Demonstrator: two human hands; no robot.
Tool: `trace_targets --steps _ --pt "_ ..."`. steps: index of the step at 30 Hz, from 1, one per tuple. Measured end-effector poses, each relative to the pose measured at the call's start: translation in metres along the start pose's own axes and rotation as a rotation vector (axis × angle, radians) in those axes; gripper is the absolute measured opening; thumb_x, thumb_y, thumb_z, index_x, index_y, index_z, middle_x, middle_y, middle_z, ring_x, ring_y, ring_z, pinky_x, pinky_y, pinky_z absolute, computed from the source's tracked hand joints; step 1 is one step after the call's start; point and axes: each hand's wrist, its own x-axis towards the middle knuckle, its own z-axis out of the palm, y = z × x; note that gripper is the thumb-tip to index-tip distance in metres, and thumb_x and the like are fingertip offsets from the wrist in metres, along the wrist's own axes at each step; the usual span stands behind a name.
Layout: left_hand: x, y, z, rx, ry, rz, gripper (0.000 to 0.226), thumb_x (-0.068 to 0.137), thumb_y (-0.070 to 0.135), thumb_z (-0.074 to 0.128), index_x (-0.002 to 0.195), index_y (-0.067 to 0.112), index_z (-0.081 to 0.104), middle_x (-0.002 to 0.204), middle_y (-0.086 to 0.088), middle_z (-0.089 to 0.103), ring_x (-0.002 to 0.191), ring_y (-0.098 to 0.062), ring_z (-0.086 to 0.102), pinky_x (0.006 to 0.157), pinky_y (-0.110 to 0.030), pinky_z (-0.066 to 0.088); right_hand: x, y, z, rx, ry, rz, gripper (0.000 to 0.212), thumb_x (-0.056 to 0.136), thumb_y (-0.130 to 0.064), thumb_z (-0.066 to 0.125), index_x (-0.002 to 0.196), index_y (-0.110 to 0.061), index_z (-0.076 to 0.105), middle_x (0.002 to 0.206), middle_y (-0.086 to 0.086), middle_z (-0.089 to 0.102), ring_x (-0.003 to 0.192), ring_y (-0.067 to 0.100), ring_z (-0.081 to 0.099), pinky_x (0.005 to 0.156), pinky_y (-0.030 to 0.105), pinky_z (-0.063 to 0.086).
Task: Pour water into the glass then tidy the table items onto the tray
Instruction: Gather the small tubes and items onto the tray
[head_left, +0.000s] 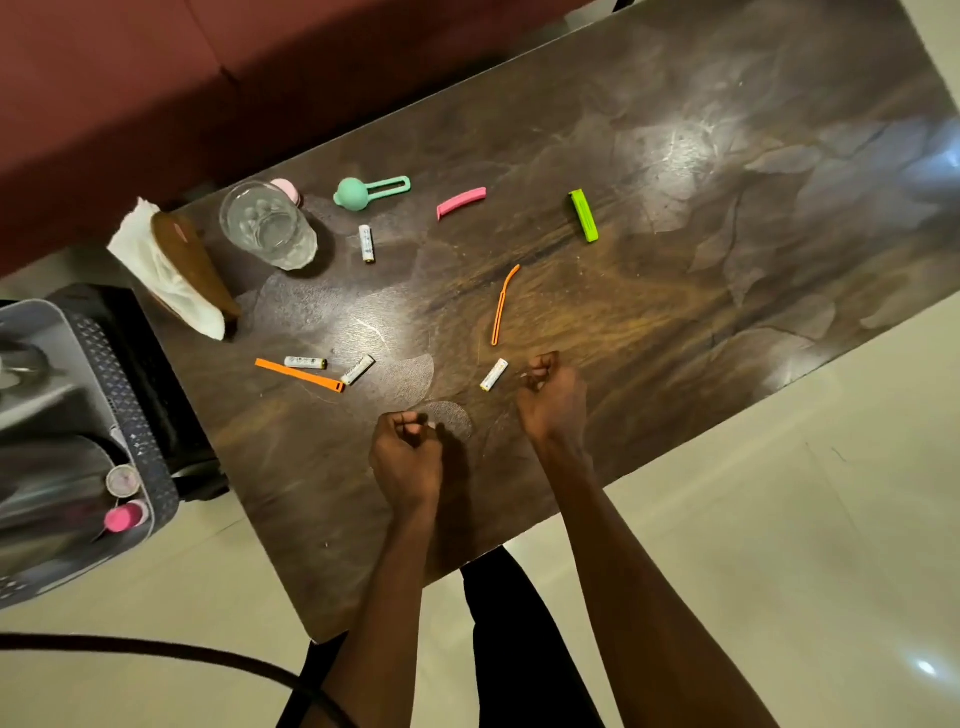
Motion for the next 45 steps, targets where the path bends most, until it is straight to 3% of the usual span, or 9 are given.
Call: trace_targets --steps 5,8,14,20,24,30,34,41,45 --pt "0.003 -0.012 -0.011 -0.001 0.071 -0.010 0.014 0.077 0.005 0.072 0.088 0.011 0.065 0.080 -0.009 0.069 0.075 -0.026 0.066 0.072 -0.033 0.054 -0.002 0.002 0.013 0.021 -0.030 0.001 0.021 0.083 -0.009 0.063 0.103 -0.004 0.061 0.103 0.013 0.068 0.103 0.033 0.063 0.093 0.047 0.048" --pt "0.010 -0.017 -0.020 -0.007 0.110 -0.029 0.015 0.078 0.007 0.072 0.085 0.016 0.062 0.078 -0.006 0.068 0.074 -0.024 0.065 0.070 -0.027 0.050 -0.005 0.001 0.022 0.023 -0.045 -0.009 0.031 0.083 -0.016 0.071 0.107 -0.002 0.058 0.106 0.016 0.065 0.106 0.035 0.060 0.094 0.048 0.046" --pt "0.024 -0.024 -0.039 -0.043 0.158 -0.053 0.016 0.078 0.008 0.074 0.088 0.014 0.064 0.072 0.004 0.063 0.071 -0.020 0.064 0.074 -0.032 0.055 -0.004 0.002 0.042 -0.049 -0.050 0.015 0.050 0.088 -0.033 0.071 0.117 0.002 0.051 0.118 0.020 0.062 0.116 0.036 0.056 0.097 0.044 0.046" --pt "0.036 -0.031 -0.051 -0.055 0.184 -0.067 0.017 0.078 0.009 0.074 0.088 0.015 0.062 0.074 -0.001 0.065 0.074 -0.024 0.065 0.077 -0.042 0.057 0.003 0.001 0.053 -0.032 -0.001 -0.012 0.051 0.089 -0.030 0.071 0.120 0.003 0.047 0.119 0.023 0.061 0.114 0.039 0.056 0.092 0.041 0.044" --pt "0.051 -0.021 -0.057 -0.025 0.185 0.015 0.012 0.081 0.009 0.069 0.087 0.014 0.061 0.078 -0.005 0.066 0.076 -0.026 0.065 0.074 -0.043 0.056 0.011 0.001 0.056 -0.037 0.006 -0.052 0.039 0.086 -0.021 0.073 0.110 0.001 0.052 0.107 0.023 0.066 0.104 0.040 0.062 0.086 0.042 0.045" --pt "0.090 0.012 -0.056 0.271 0.060 0.256 0.017 0.079 0.009 0.070 0.095 0.015 0.066 0.102 -0.007 0.064 0.090 -0.026 0.064 0.076 -0.037 0.052 0.018 -0.009 0.061 -0.024 0.003 -0.165 0.034 0.085 -0.016 0.069 0.112 -0.003 0.053 0.099 0.021 0.066 0.095 0.039 0.062 0.083 0.043 0.047" --pt "0.112 0.025 -0.049 0.494 -0.055 0.280 0.019 0.085 0.020 0.071 0.102 0.017 0.064 0.112 -0.004 0.055 0.095 -0.028 0.063 0.077 -0.044 0.054 0.018 -0.026 0.068 0.001 0.002 -0.225 0.029 0.086 -0.018 0.067 0.110 -0.006 0.055 0.091 0.014 0.065 0.087 0.035 0.062 0.078 0.040 0.049" --pt "0.132 0.025 -0.043 0.591 -0.135 0.236 0.022 0.080 0.020 0.077 0.100 0.018 0.069 0.109 -0.003 0.055 0.094 -0.028 0.064 0.077 -0.041 0.052 0.020 -0.057 0.087 0.084 0.014 -0.256 0.028 0.084 -0.018 0.067 0.108 -0.013 0.054 0.076 0.003 0.062 0.081 0.031 0.064 0.078 0.047 0.052" --pt "0.133 0.022 -0.045 0.578 -0.113 0.297 0.016 0.081 0.033 0.074 0.094 0.024 0.070 0.101 0.001 0.062 0.091 -0.025 0.064 0.068 -0.032 0.042 0.023 -0.068 0.095 0.115 0.029 -0.261 0.027 0.083 -0.019 0.068 0.106 -0.016 0.054 0.069 -0.011 0.055 0.072 0.019 0.064 0.073 0.040 0.055"
